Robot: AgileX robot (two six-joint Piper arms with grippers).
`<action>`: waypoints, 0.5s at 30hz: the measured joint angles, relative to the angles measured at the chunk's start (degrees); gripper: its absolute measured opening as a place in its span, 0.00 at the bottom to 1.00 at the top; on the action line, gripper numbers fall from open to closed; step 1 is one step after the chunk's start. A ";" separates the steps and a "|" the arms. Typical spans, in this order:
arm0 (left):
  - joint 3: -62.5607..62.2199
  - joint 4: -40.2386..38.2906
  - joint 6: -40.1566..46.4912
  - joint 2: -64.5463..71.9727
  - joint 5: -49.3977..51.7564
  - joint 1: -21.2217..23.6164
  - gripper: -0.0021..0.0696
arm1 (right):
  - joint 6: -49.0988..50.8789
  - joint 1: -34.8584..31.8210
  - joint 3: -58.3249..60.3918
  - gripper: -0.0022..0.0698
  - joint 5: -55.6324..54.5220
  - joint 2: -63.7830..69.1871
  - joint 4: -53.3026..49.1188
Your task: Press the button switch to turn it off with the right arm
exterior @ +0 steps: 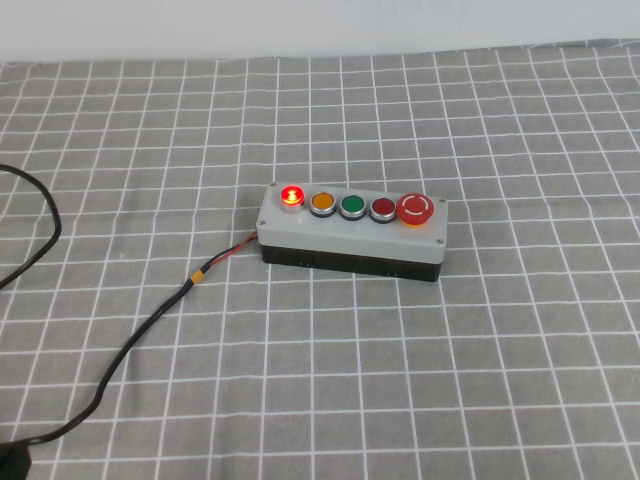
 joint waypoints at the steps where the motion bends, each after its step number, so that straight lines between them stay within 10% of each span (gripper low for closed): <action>1: 0.00 0.00 0.00 0.00 0.00 0.00 0.02 | 0.00 0.00 -2.54 0.01 2.97 0.12 0.00; 9: 0.00 0.00 0.00 0.00 0.00 0.00 0.02 | 0.00 0.00 -24.19 0.01 31.65 16.81 4.40; 15: 0.00 0.00 0.00 0.00 0.00 0.00 0.02 | 0.00 0.00 -28.61 0.01 33.81 28.42 8.66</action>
